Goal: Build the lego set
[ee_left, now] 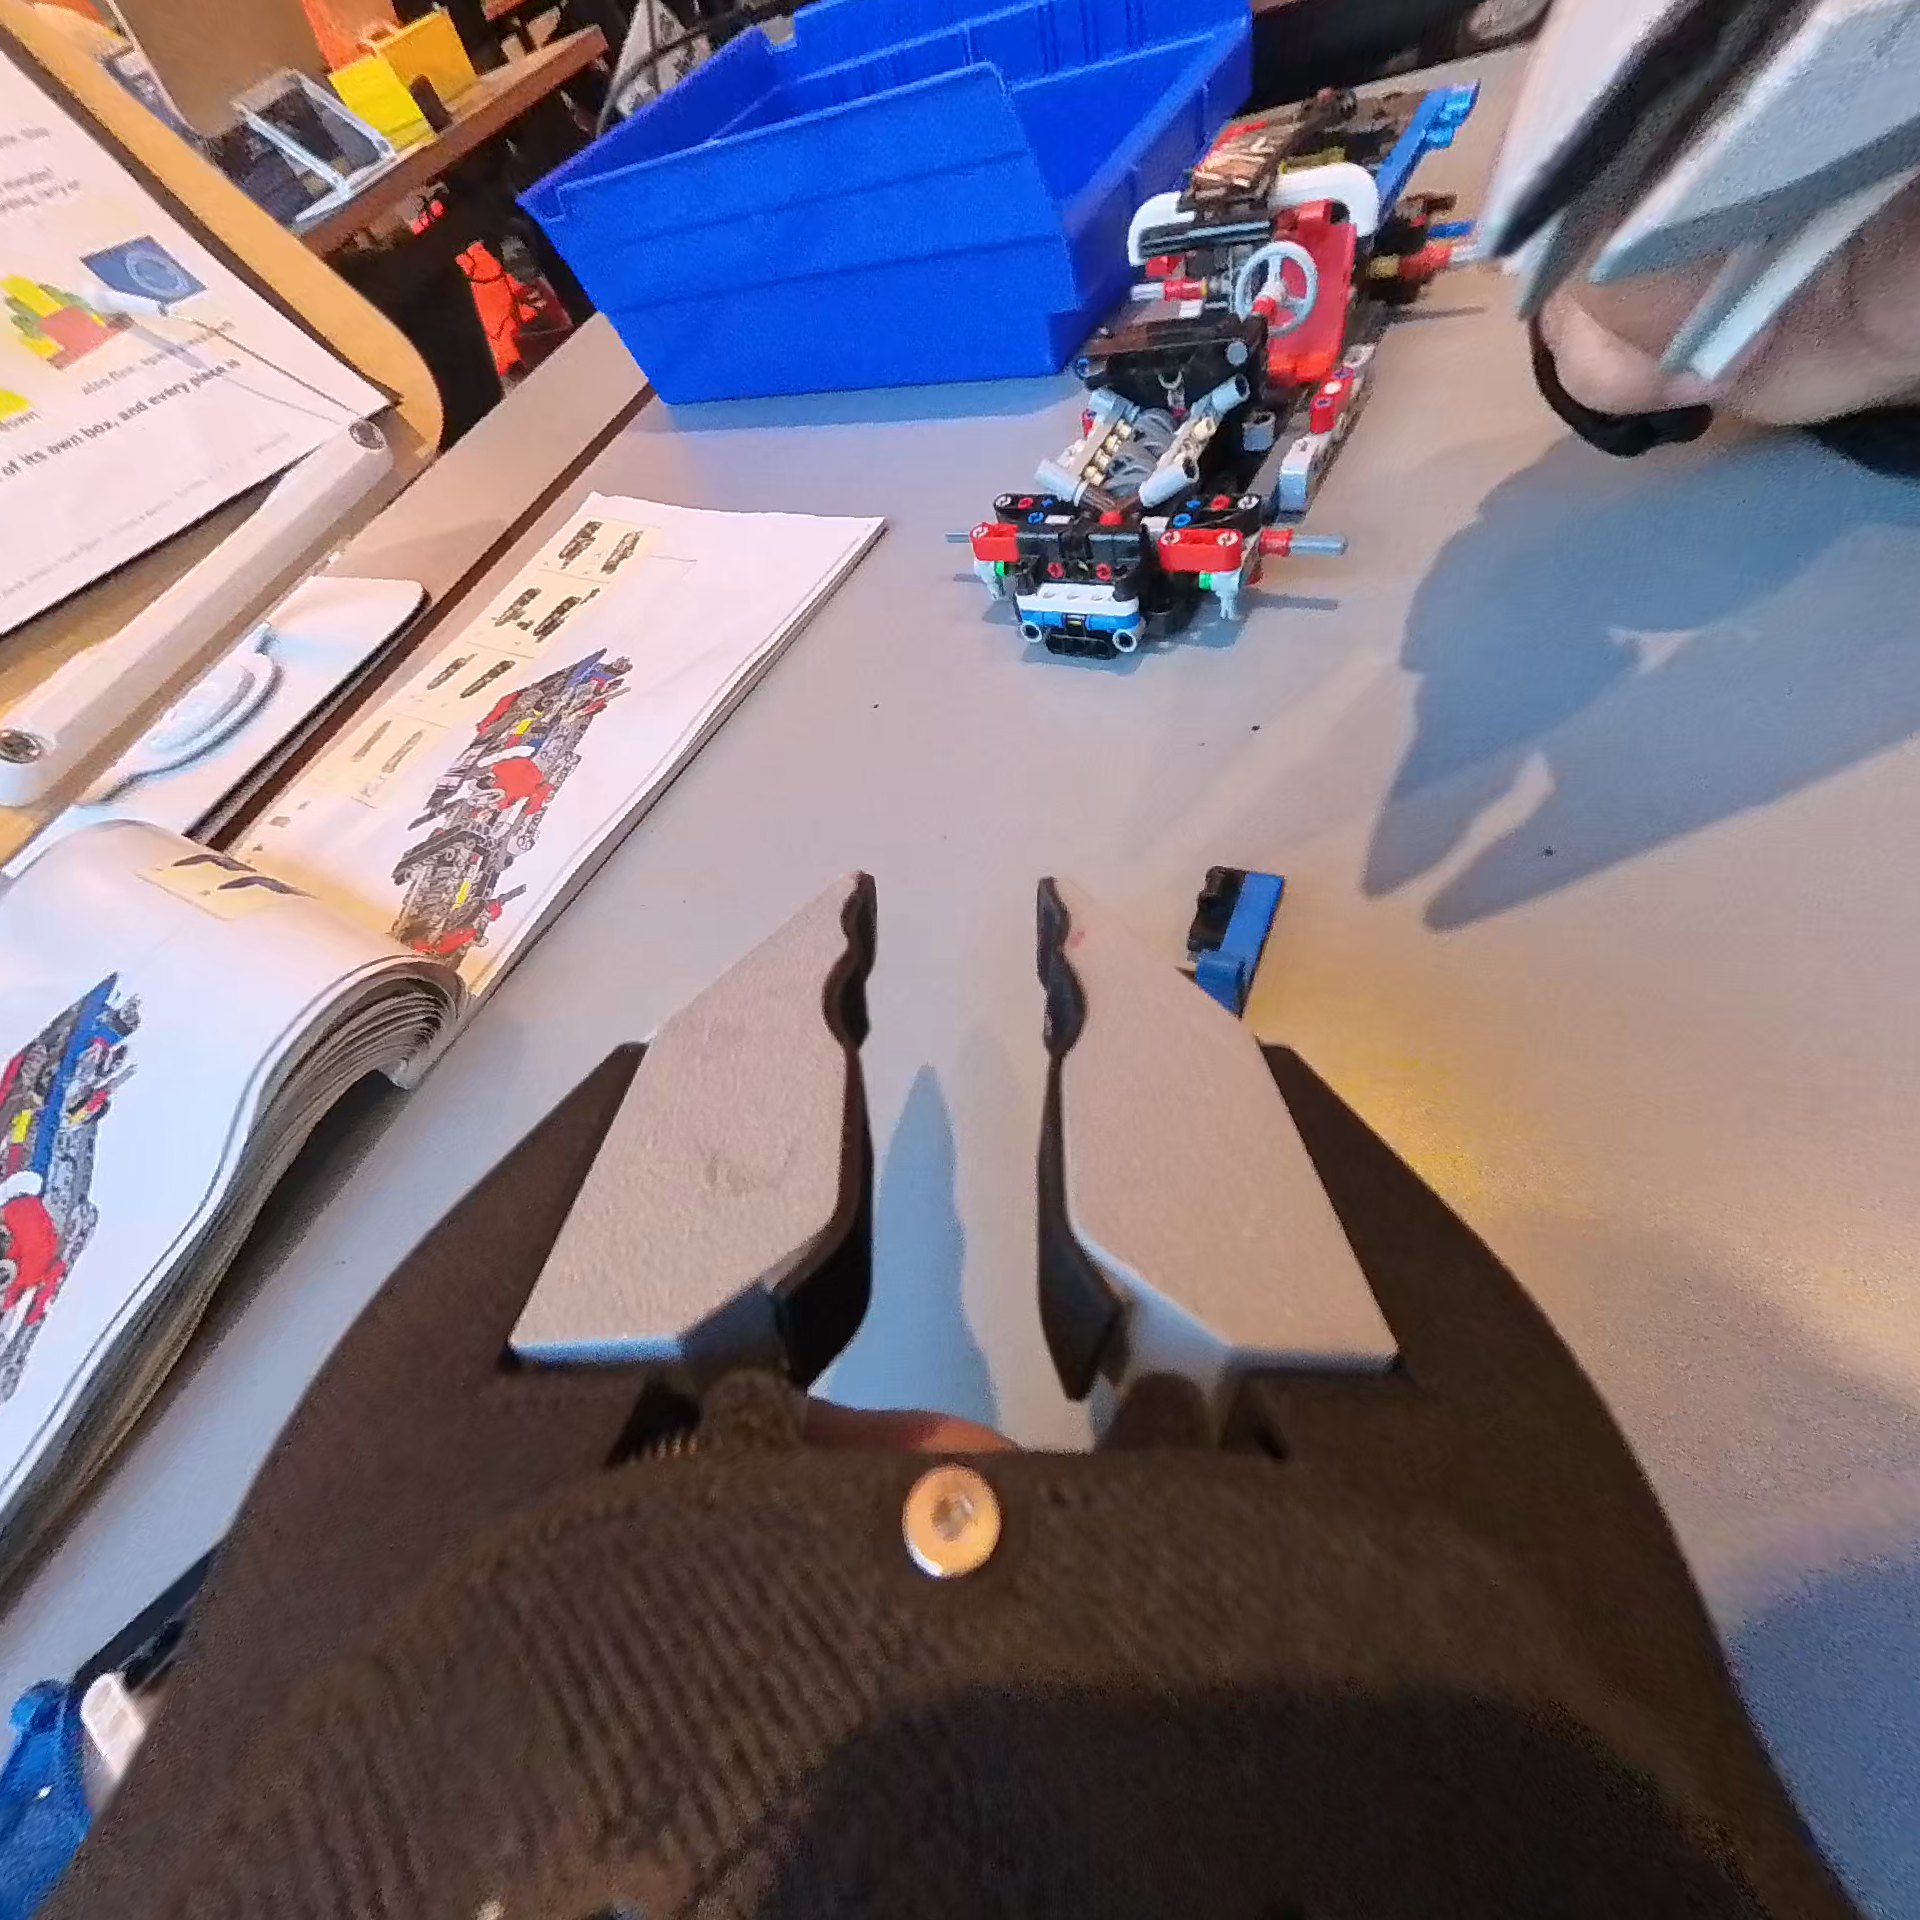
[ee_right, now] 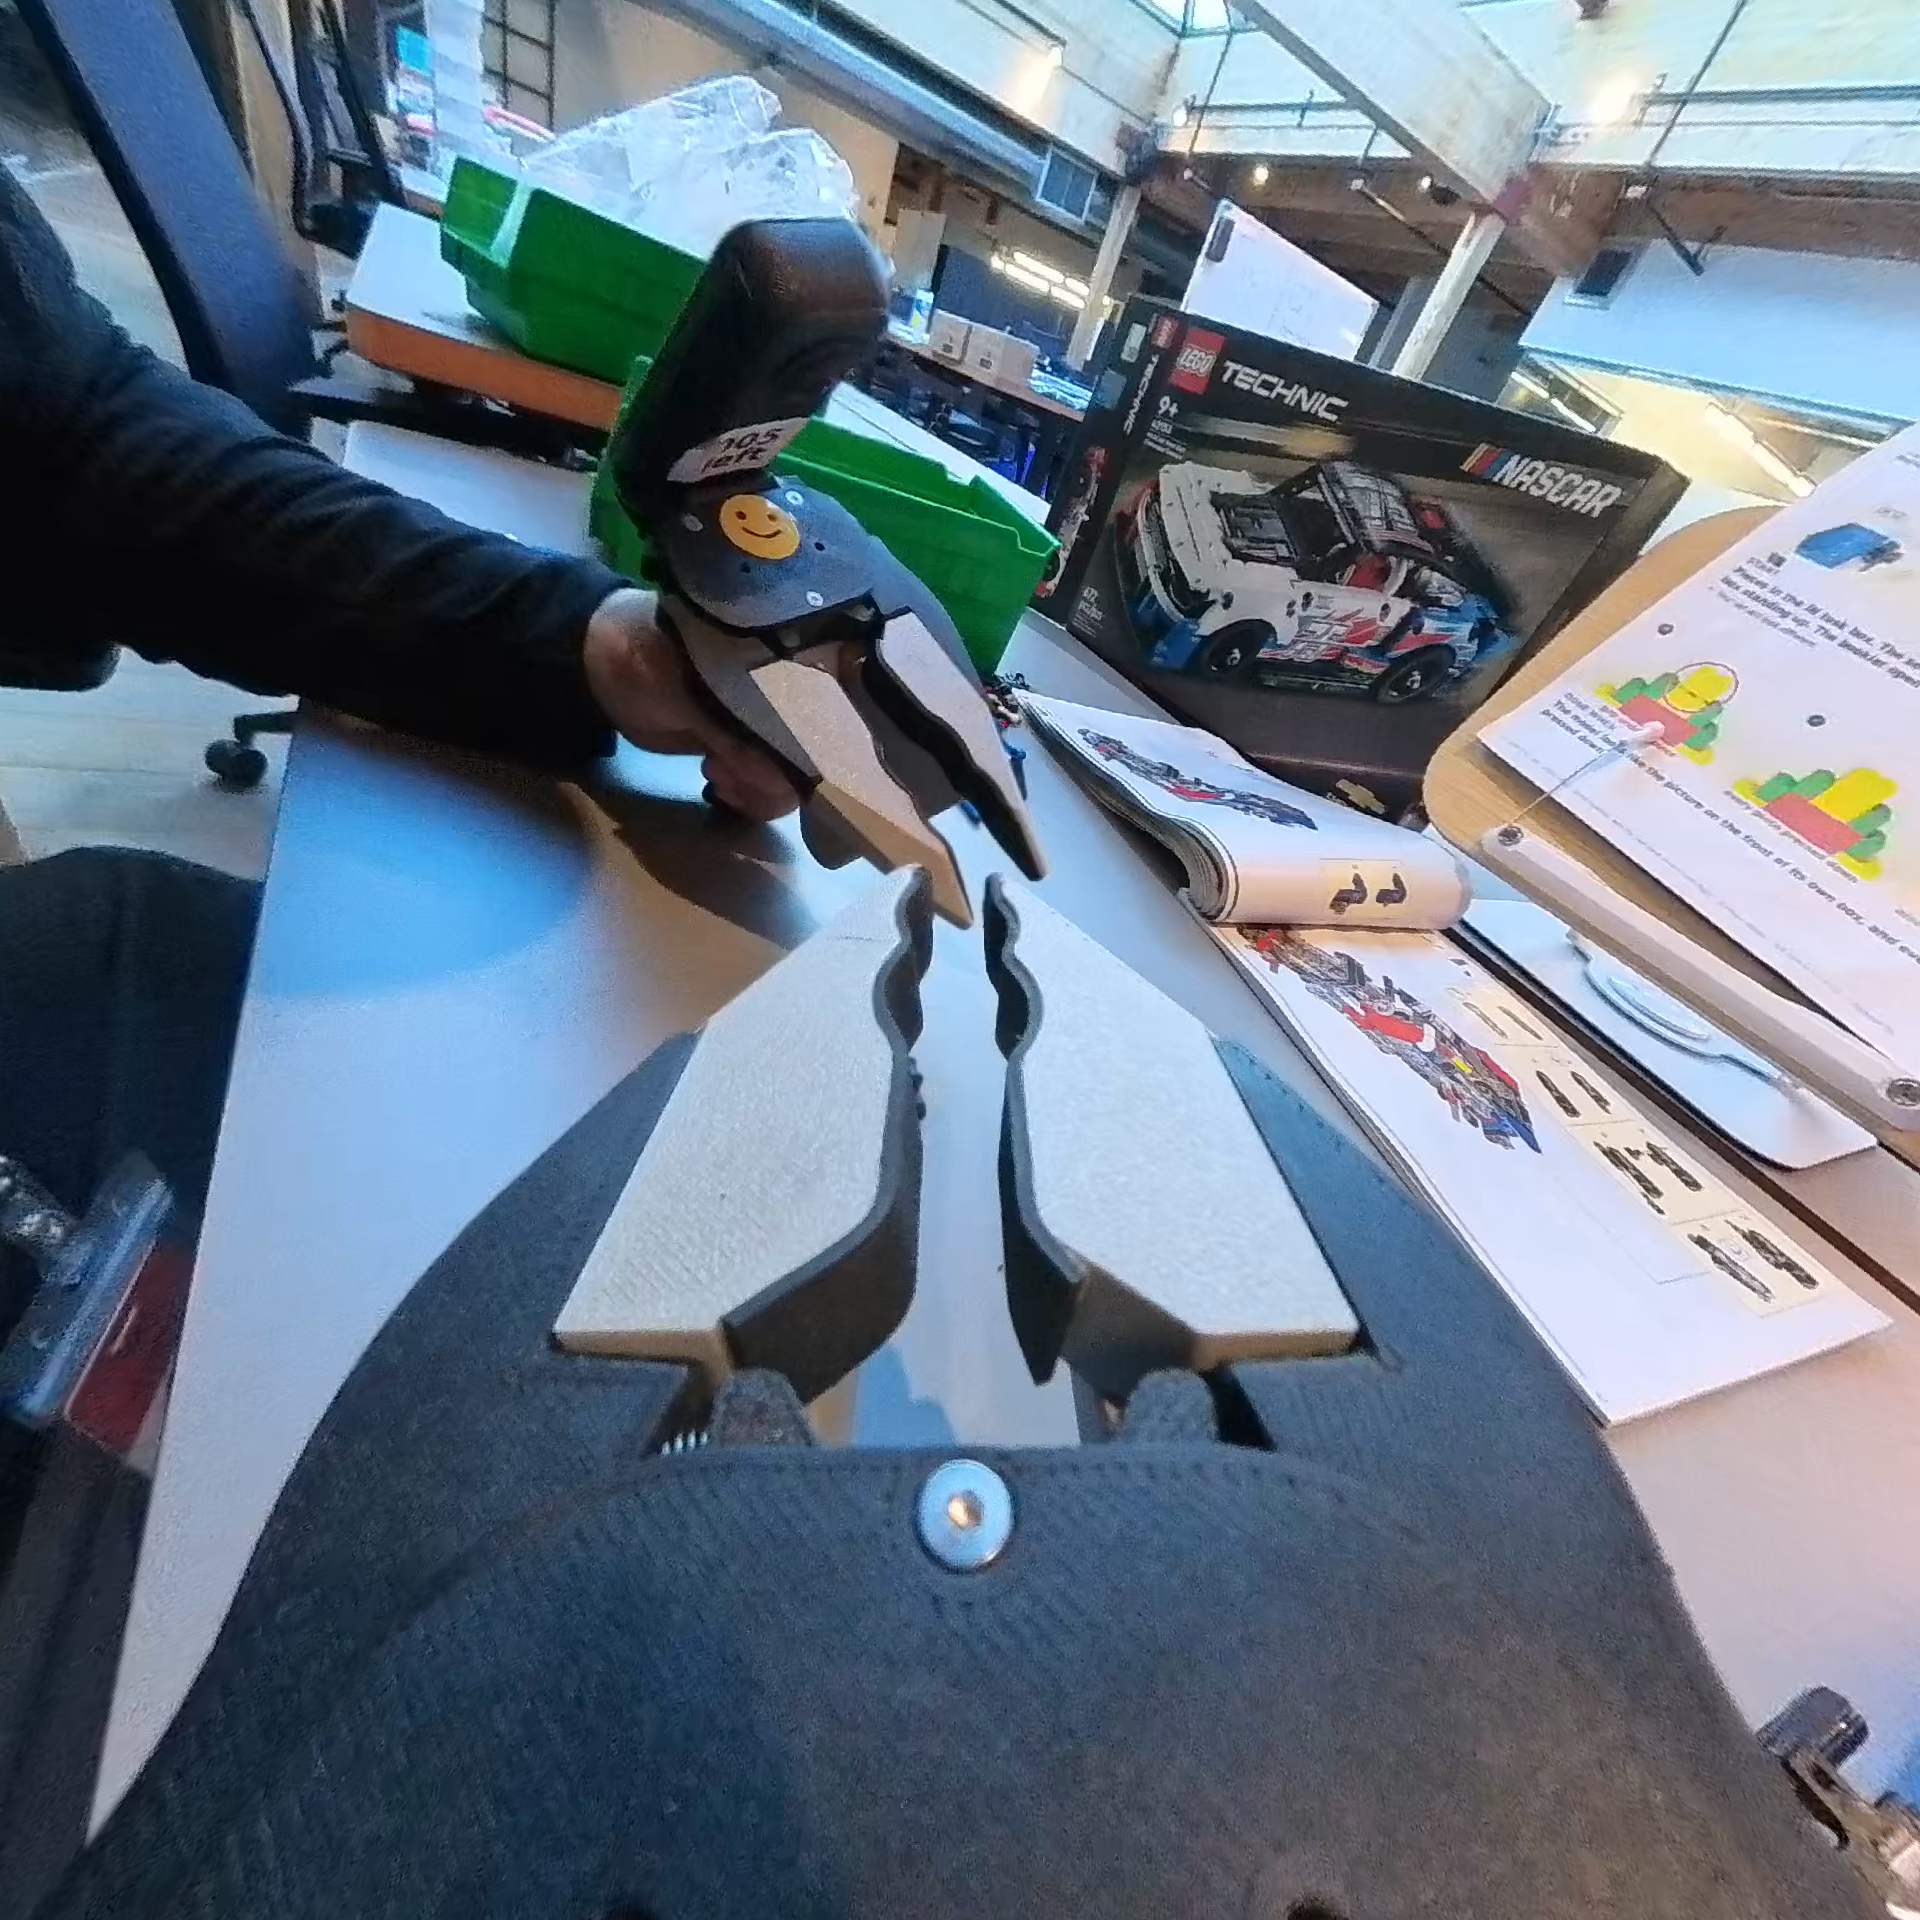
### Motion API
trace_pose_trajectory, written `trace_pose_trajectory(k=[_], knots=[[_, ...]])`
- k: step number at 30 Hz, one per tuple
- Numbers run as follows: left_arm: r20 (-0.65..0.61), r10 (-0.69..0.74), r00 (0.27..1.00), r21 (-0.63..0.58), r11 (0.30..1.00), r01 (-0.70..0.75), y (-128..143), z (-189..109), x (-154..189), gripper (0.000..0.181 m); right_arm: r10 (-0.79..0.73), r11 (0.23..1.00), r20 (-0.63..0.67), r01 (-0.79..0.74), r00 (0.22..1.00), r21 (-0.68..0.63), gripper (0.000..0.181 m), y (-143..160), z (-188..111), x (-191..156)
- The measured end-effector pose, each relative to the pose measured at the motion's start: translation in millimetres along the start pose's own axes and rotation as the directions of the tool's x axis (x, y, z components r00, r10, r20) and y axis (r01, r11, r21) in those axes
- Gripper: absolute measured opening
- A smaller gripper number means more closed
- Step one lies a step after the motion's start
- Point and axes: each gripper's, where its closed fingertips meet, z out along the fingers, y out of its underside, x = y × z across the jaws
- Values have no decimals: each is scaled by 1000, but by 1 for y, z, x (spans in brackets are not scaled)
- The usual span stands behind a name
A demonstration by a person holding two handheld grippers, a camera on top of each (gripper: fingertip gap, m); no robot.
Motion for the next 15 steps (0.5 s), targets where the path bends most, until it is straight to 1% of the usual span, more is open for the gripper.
trace_pose_trajectory(k=[5,8,15], knots=[[23,81,996,-35,996,-80,4,2,4,26,21,1000,-7,-21,1000,-10,4,4,5,5],[36,126,991,-72,990,-123,10,5,4,26,24,999,10,-24,1000,-26,2,8,10,5],[30,115,993,-72,991,-112,10,5,3,26,-30,998,30,32,999,-63,0,14,16,0]])
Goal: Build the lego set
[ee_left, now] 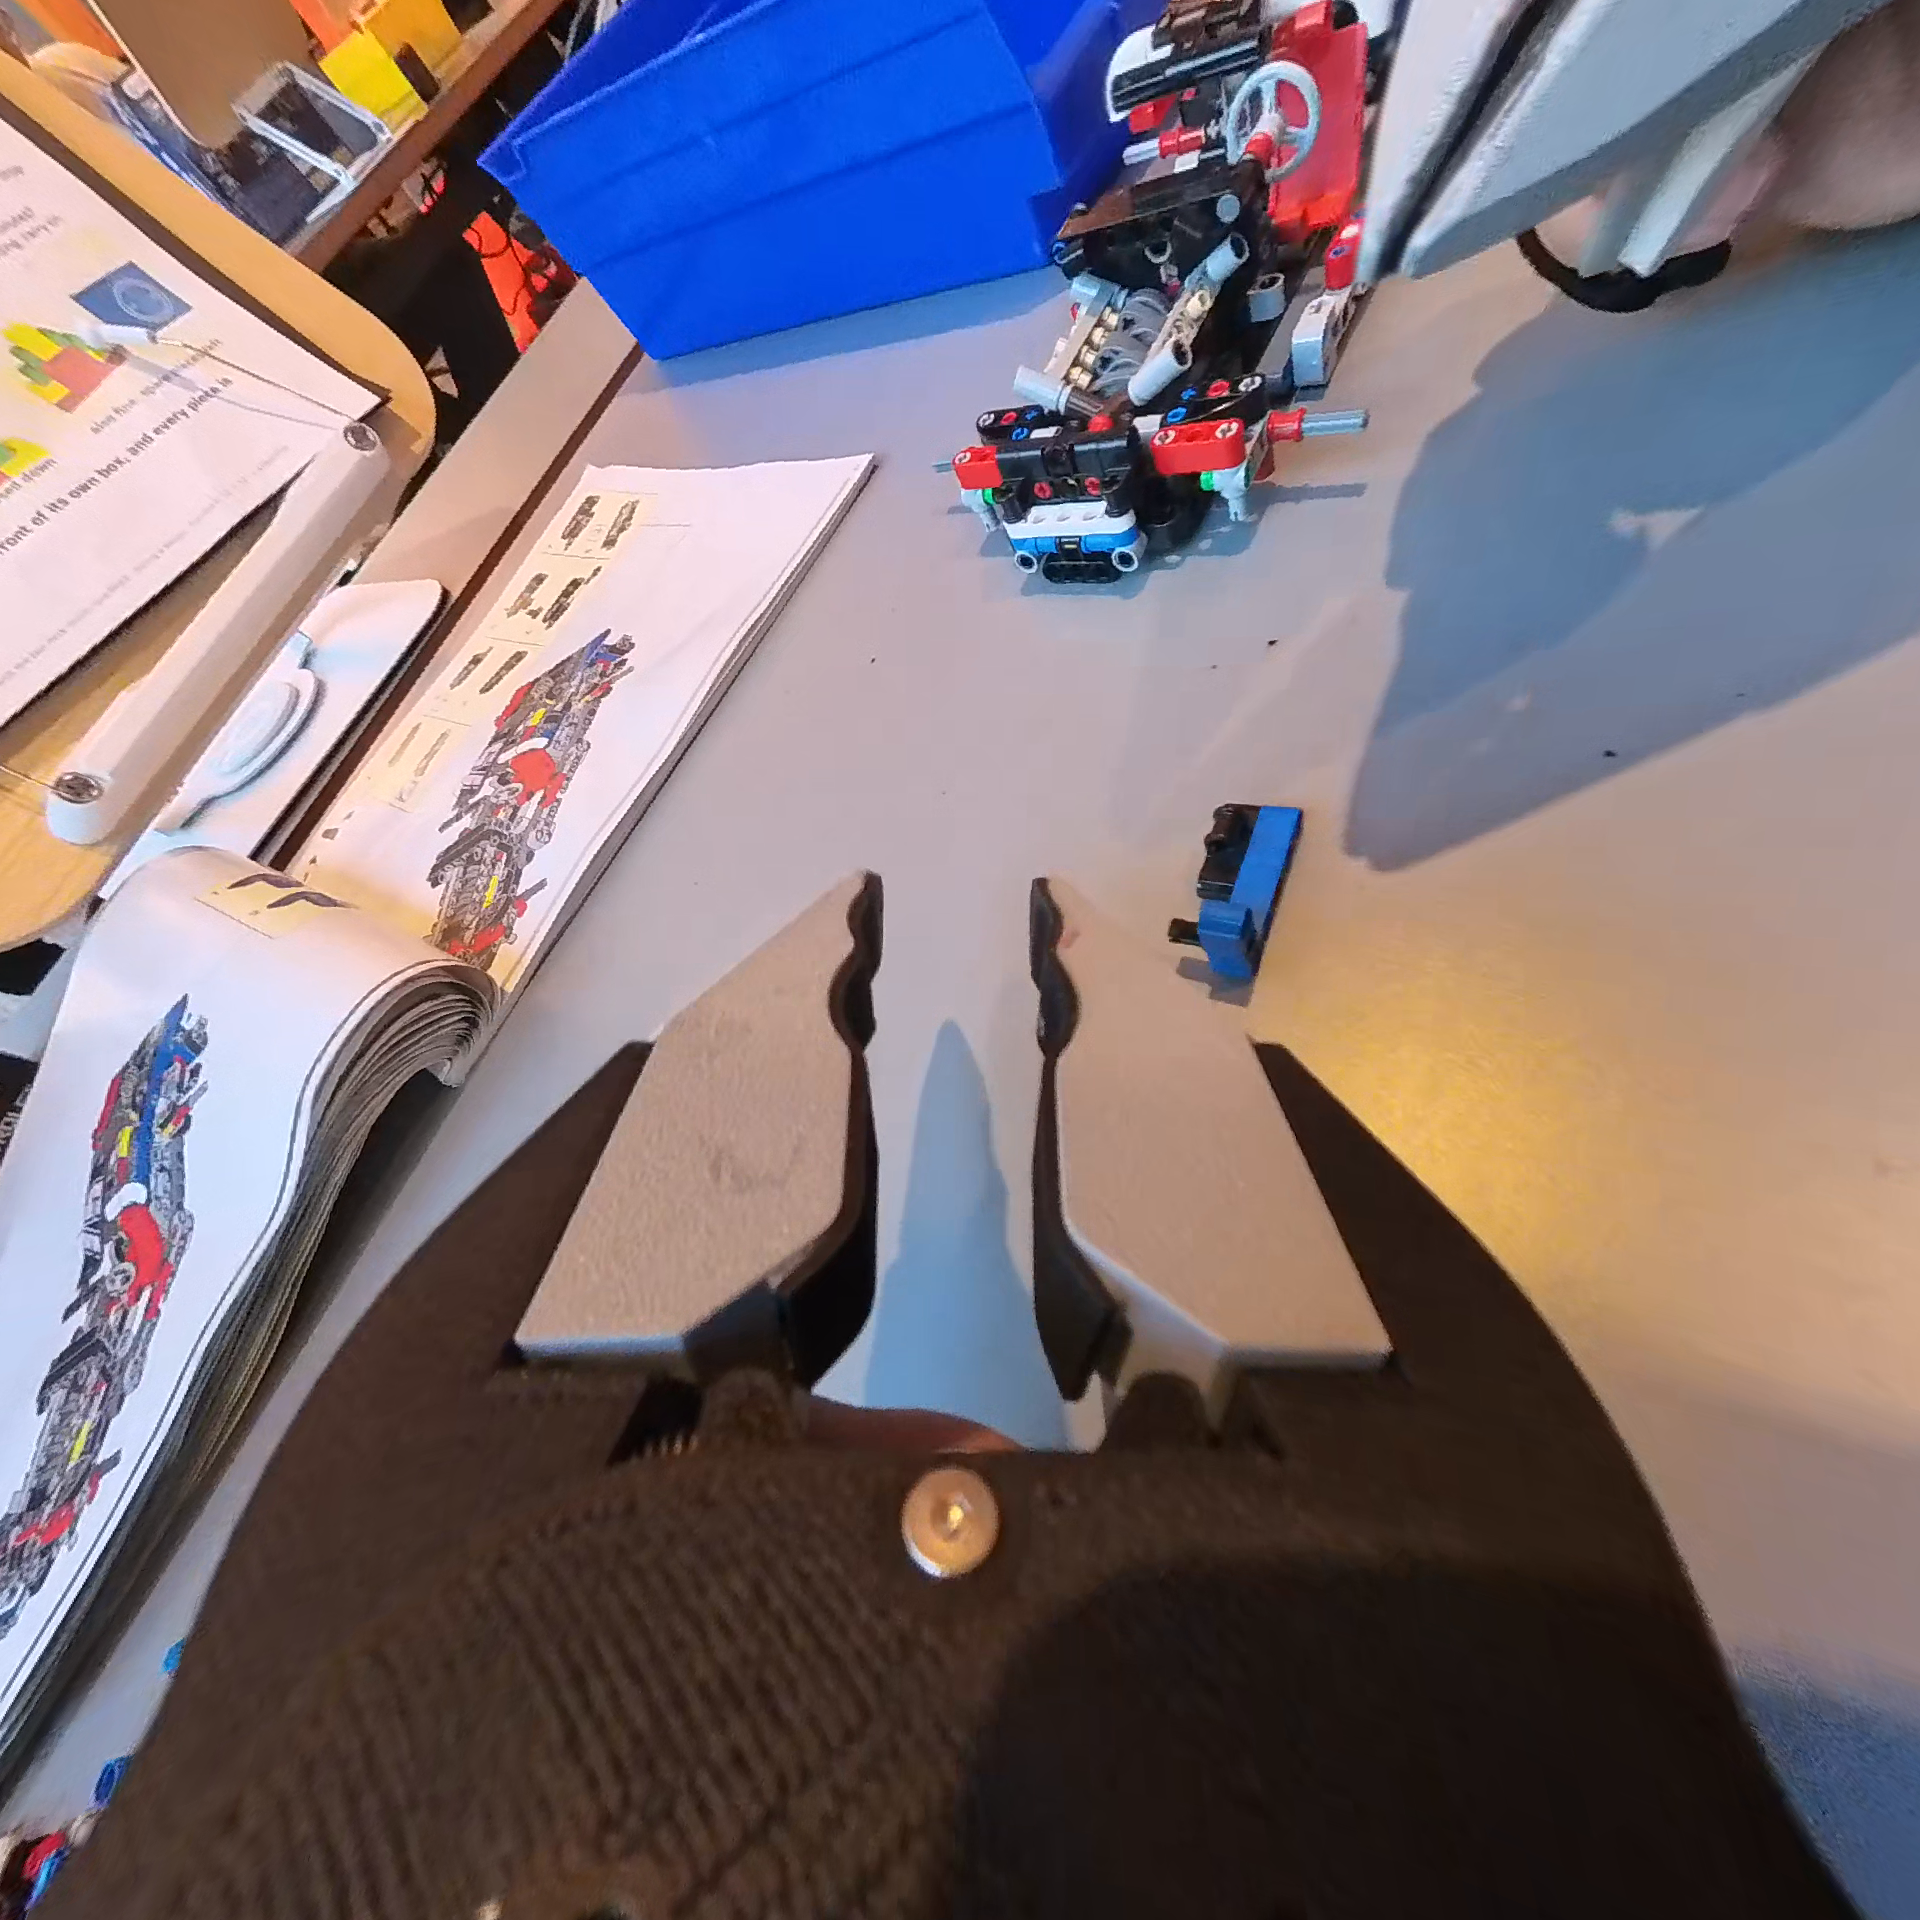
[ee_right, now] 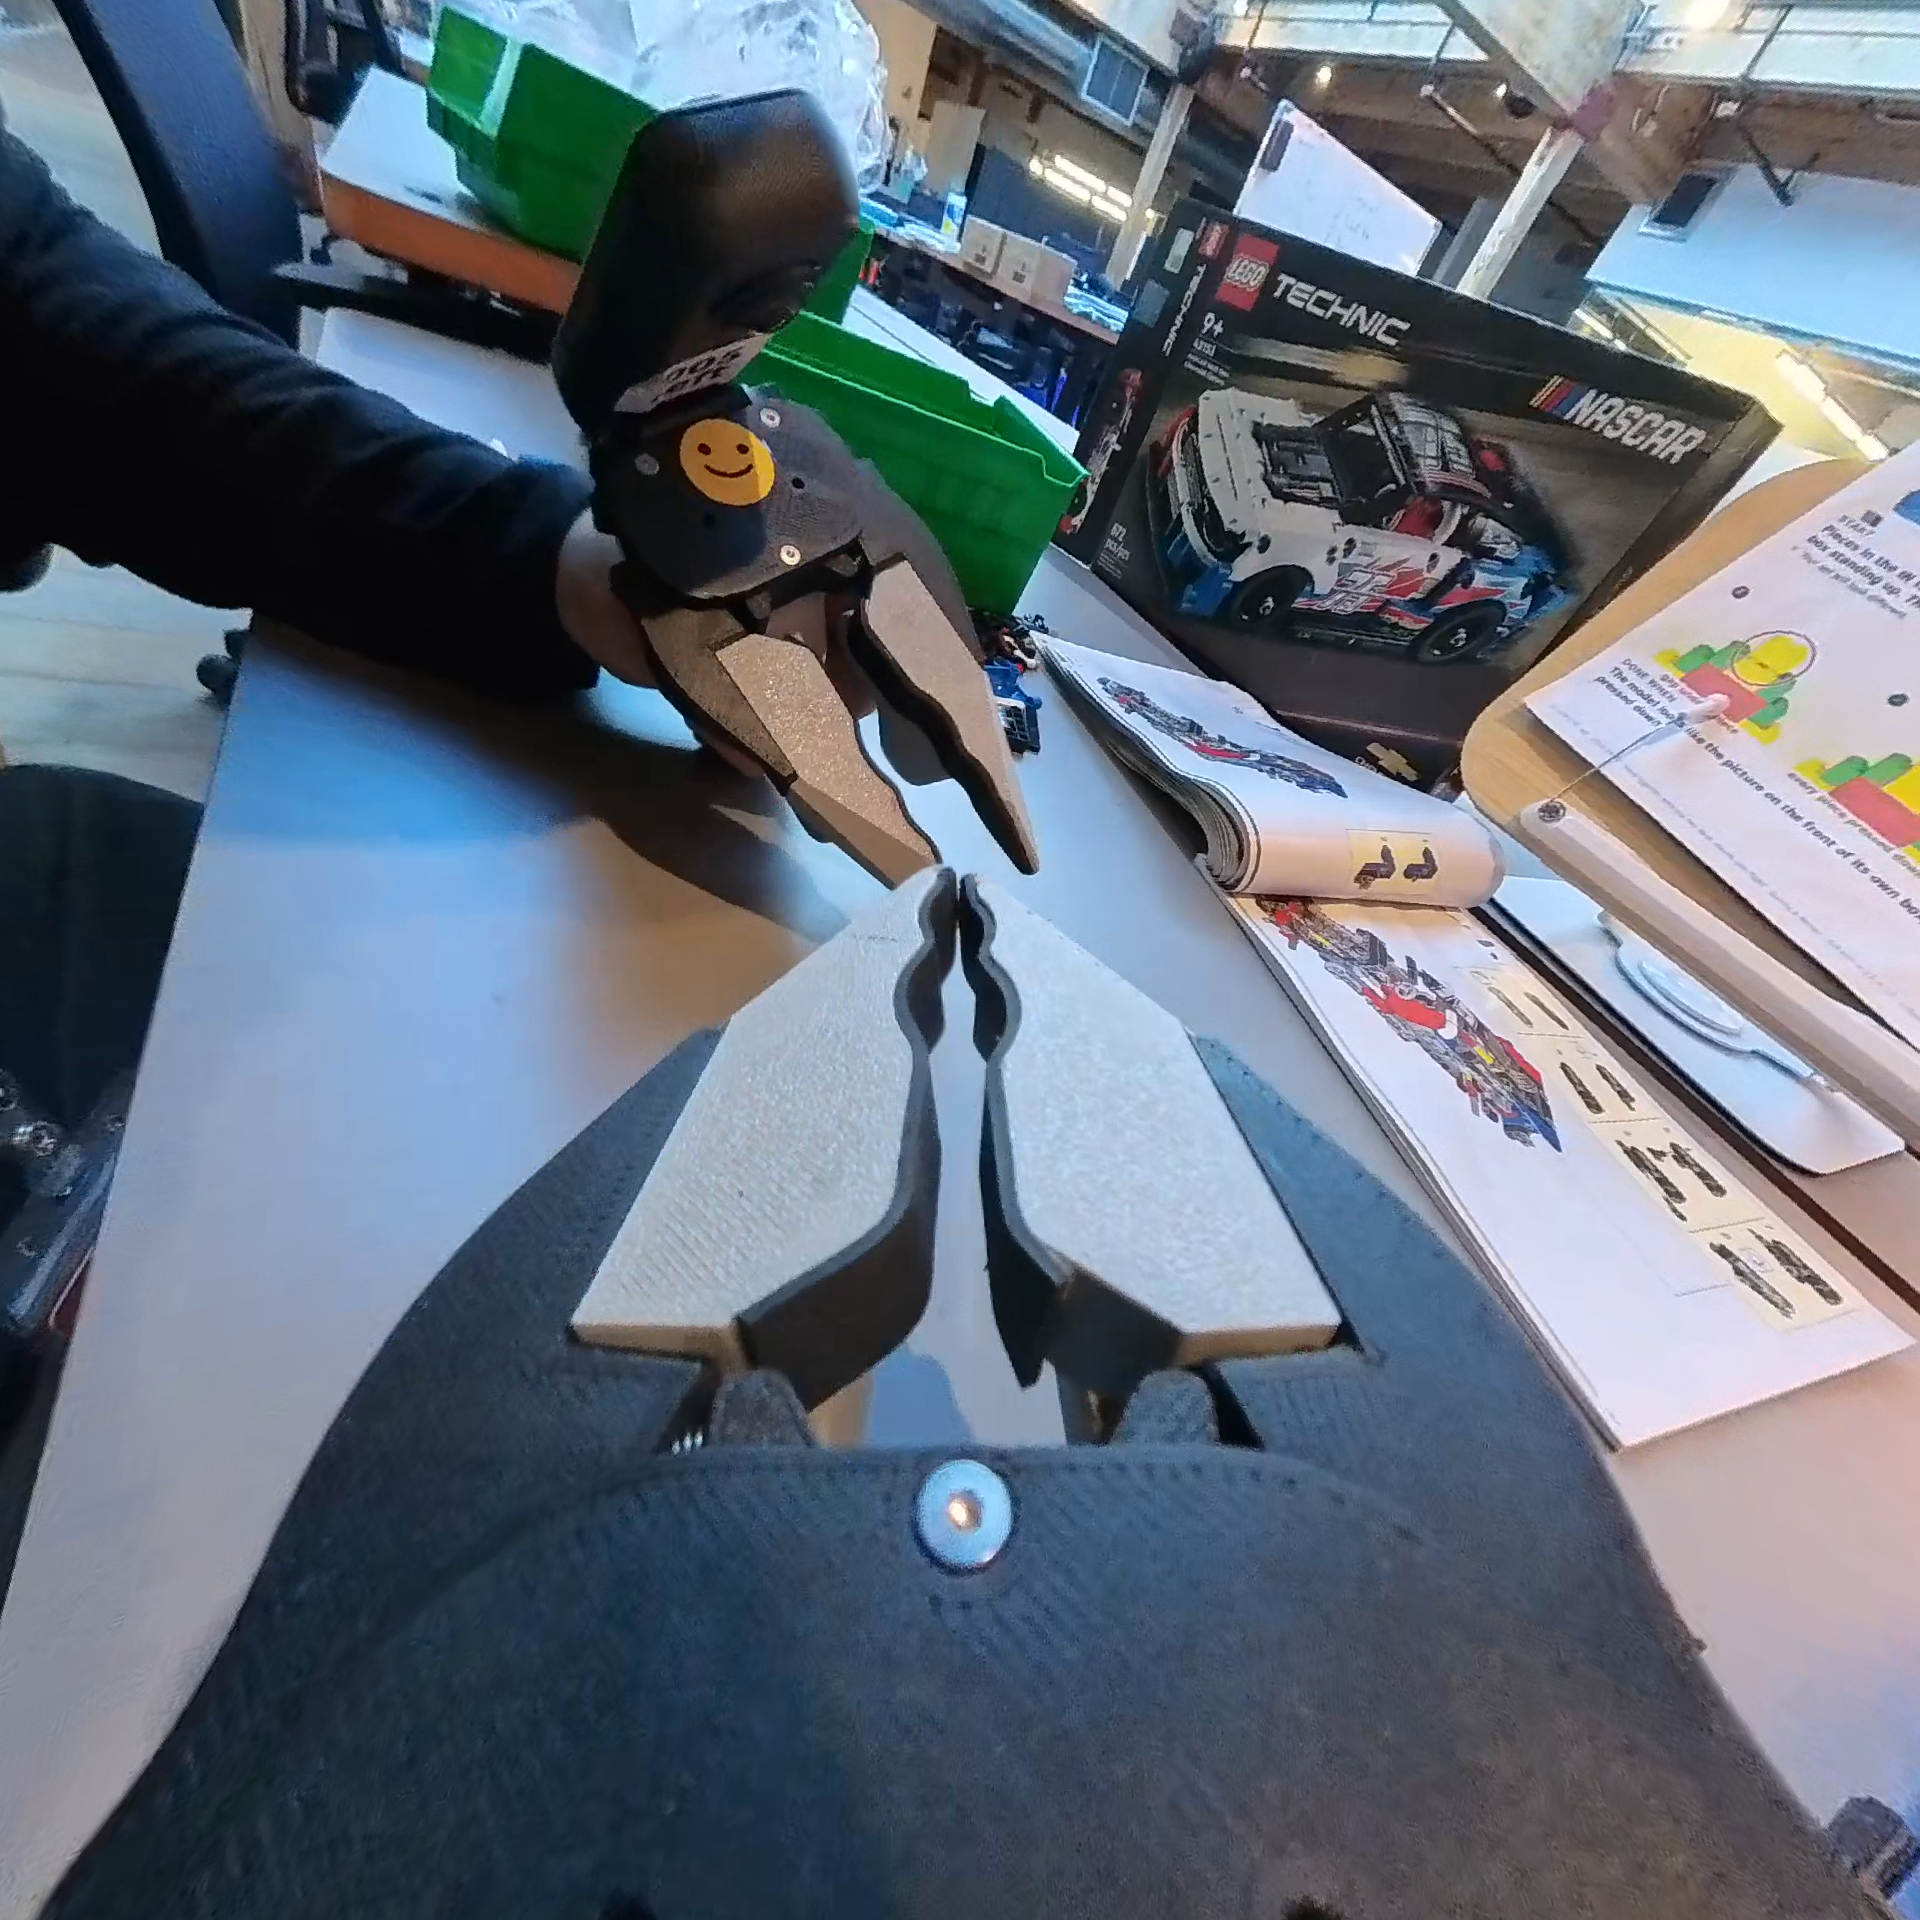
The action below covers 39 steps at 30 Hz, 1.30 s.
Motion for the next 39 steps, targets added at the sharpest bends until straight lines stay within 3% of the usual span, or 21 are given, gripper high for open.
trace_pose_trajectory(k=[8,17,25,31,35,39], knots=[[20,24,1000,-59,998,-22,10,4,-6,25,21,1000,6,-21,1000,-5,0,4,-2,7],[-11,-69,998,-37,997,68,9,2,-11,27,-2,1000,-17,2,1000,-2,0,2,-4,7],[-40,-7,999,-45,999,6,9,7,-4,32,-95,993,-6,95,995,-69,0,7,-2,-12],[-174,36,984,-143,988,-61,23,2,29,32,-129,987,-18,127,991,-98,0,10,-6,-20],[-248,-84,965,-165,985,44,28,-11,37,47,-105,989,-9,104,994,-102,0,13,-12,-21],[-249,-103,963,-99,992,81,20,-20,35,44,-70,993,-3,70,998,-97,0,14,-10,-18]])
